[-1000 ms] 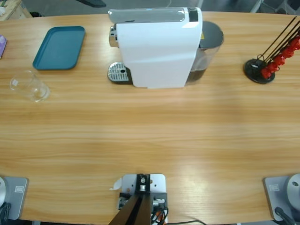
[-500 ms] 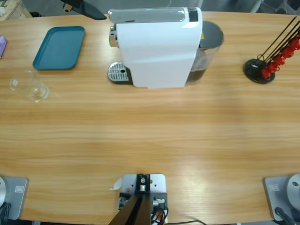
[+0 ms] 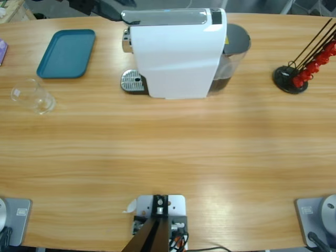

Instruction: Pour coffee

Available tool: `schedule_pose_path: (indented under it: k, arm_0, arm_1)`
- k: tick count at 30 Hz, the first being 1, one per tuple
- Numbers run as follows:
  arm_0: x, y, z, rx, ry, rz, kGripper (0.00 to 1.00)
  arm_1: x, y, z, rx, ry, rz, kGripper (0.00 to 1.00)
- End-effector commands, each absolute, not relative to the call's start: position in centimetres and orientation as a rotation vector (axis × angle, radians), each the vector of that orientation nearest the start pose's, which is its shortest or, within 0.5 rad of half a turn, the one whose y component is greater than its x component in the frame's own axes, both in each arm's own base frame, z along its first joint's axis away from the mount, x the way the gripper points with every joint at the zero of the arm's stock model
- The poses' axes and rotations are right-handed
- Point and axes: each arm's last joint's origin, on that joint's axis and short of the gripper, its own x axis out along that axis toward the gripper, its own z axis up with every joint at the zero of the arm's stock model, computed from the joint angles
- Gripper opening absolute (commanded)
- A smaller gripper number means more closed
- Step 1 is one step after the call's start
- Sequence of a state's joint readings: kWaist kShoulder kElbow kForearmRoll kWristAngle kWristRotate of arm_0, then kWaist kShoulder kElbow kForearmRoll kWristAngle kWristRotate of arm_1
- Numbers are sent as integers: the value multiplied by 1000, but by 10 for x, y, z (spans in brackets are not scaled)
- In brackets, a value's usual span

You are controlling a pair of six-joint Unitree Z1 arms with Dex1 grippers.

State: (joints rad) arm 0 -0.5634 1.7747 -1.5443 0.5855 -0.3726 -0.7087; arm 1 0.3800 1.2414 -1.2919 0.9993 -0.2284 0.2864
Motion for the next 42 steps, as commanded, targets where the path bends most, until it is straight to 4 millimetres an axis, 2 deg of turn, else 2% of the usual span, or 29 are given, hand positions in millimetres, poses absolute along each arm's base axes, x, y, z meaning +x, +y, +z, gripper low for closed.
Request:
schedule_pose_path:
  k: [1, 13, 21, 28, 29, 30, 31, 32, 34, 39, 42]
  arm_0:
    - [317, -220, 333, -522, 1213, -496, 16]
    - [314, -220, 345, -491, 1161, -537, 0]
    - [311, -230, 390, -513, 1034, -638, 0]
    - [304, -234, 399, -524, 1032, -691, 0]
    - [304, -234, 399, -529, 1040, -704, 104]
    - [304, -235, 398, -532, 1048, -710, 615]
    - [304, -236, 397, -533, 1058, -720, 919]
    - [303, -236, 395, -532, 1065, -727, 990]
    - [301, -236, 397, -514, 1057, -759, 996]
    - [268, -219, 439, -220, 780, -948, 996]
    - [250, -208, 449, -106, 686, -1005, 996]
  arm_1:
    - [157, 49, 398, 5, 927, 9, 849]
    - [158, 50, 394, 9, 930, 17, 849]
    - [159, 51, 393, 14, 931, 24, 849]
    - [157, 51, 393, 16, 929, 26, 849]
    - [157, 51, 393, 16, 930, 26, 849]
    - [157, 51, 393, 16, 930, 27, 849]
    - [157, 50, 393, 19, 925, 27, 850]
    - [156, 50, 394, 21, 920, 27, 861]
    - [155, 50, 395, 21, 914, 26, 894]
    - [151, 48, 396, 21, 908, 24, 940]
    - [151, 48, 396, 23, 905, 23, 950]
